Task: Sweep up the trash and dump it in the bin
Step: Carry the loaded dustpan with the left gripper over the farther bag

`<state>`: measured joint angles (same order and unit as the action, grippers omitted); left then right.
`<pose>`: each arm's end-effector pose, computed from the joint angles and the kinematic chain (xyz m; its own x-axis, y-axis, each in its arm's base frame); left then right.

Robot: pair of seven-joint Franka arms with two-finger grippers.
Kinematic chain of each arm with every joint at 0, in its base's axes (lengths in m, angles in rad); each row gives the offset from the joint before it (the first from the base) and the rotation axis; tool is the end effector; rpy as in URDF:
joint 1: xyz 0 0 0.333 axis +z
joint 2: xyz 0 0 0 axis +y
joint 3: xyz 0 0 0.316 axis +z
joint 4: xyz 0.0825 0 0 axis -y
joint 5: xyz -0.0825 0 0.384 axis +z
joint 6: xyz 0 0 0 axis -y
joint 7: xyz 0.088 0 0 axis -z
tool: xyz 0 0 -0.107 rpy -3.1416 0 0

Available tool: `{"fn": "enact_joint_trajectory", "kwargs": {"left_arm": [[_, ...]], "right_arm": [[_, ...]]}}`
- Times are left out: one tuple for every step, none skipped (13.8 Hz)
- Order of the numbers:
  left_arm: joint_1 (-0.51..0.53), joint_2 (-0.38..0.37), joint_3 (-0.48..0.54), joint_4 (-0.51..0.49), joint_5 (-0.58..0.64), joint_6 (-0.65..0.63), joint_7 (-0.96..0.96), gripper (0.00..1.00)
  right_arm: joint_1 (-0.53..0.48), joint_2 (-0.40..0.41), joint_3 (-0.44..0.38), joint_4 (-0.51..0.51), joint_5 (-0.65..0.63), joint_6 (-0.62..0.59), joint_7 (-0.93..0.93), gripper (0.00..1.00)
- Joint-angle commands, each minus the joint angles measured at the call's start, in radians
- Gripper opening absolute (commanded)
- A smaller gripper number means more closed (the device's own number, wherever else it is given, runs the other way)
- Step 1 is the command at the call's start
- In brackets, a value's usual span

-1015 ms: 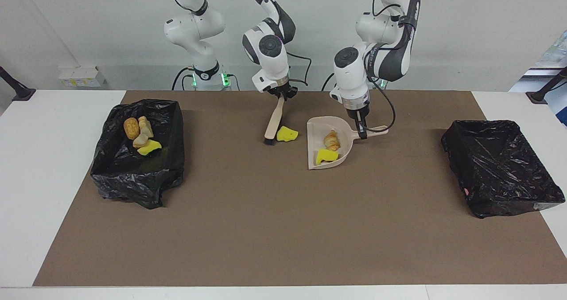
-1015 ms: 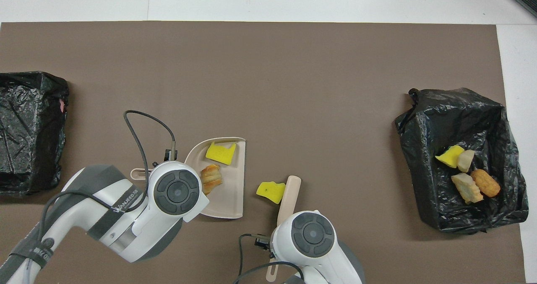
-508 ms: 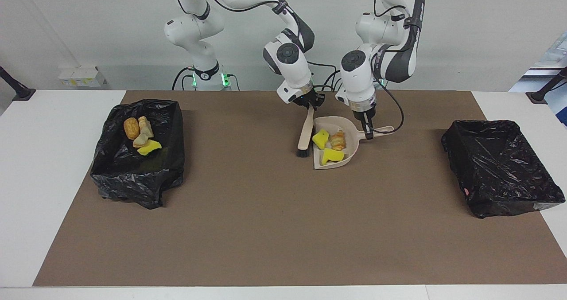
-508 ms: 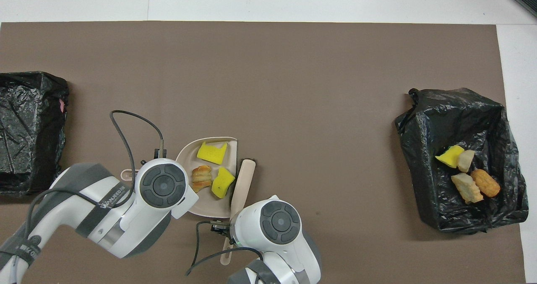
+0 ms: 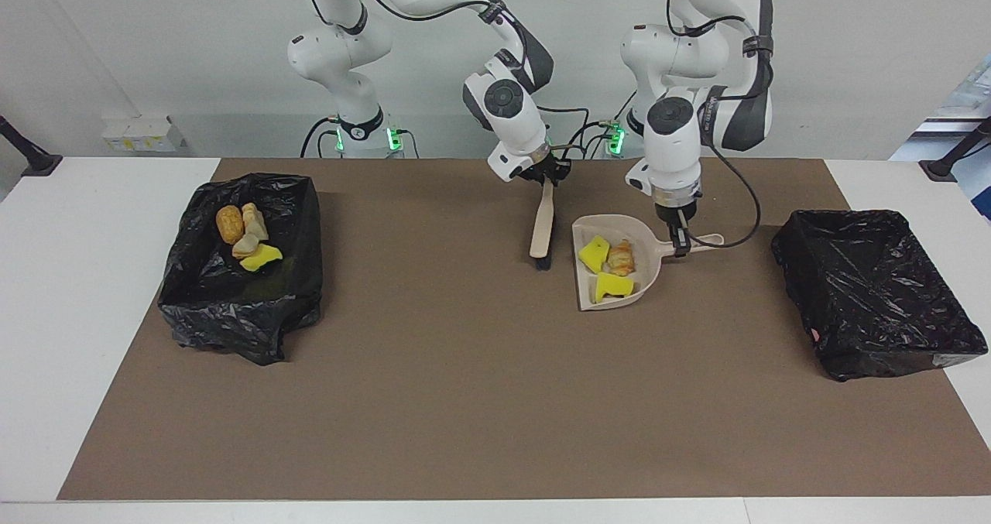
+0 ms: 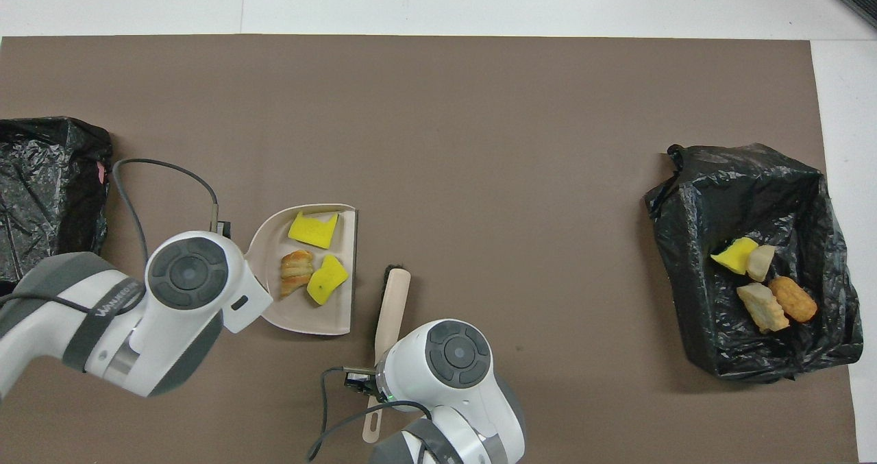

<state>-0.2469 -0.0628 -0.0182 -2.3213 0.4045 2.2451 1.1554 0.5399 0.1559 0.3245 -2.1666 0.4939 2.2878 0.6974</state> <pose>0.4851 -0.1200 0.3672 -0.0899 -0.9496 -0.3004 -0.9902 0.1174 -0.0750 0.3524 0.4270 0.3274 0.9369 -0.1205 -0.3283 -0.2050 -0.9498 -0.2364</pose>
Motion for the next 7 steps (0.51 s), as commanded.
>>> {"fn": "enact_joint_trajectory", "kwargs": {"left_arm": [[0.143, -0.009, -0.005, 0.078, -0.138, 0.002, 0.223, 0.00], [0.206, -0.008, -0.005, 0.112, -0.214, -0.005, 0.325, 0.00], [0.262, -0.008, -0.003, 0.149, -0.261, -0.024, 0.421, 0.00], [0.315, 0.001, -0.002, 0.192, -0.274, -0.050, 0.494, 0.00], [0.363, 0.011, -0.002, 0.235, -0.274, -0.077, 0.536, 0.00], [0.414, 0.018, 0.000, 0.282, -0.274, -0.102, 0.576, 0.00], [0.472, 0.046, -0.002, 0.325, -0.277, -0.120, 0.648, 0.00]], "right_arm": [[-0.009, -0.036, 0.013, -0.001, -0.154, -0.077, 0.081, 0.00], [0.005, -0.048, 0.019, -0.002, -0.213, -0.079, 0.127, 0.00], [0.052, -0.062, 0.019, -0.007, -0.242, -0.080, 0.143, 0.00], [0.090, -0.076, 0.018, -0.012, -0.251, -0.080, 0.145, 0.00], [0.122, -0.078, 0.018, -0.012, -0.271, -0.079, 0.152, 0.00], [0.156, -0.075, 0.018, -0.010, -0.302, -0.076, 0.169, 0.00], [0.166, -0.070, 0.019, -0.007, -0.320, -0.076, 0.175, 0.00]]}}
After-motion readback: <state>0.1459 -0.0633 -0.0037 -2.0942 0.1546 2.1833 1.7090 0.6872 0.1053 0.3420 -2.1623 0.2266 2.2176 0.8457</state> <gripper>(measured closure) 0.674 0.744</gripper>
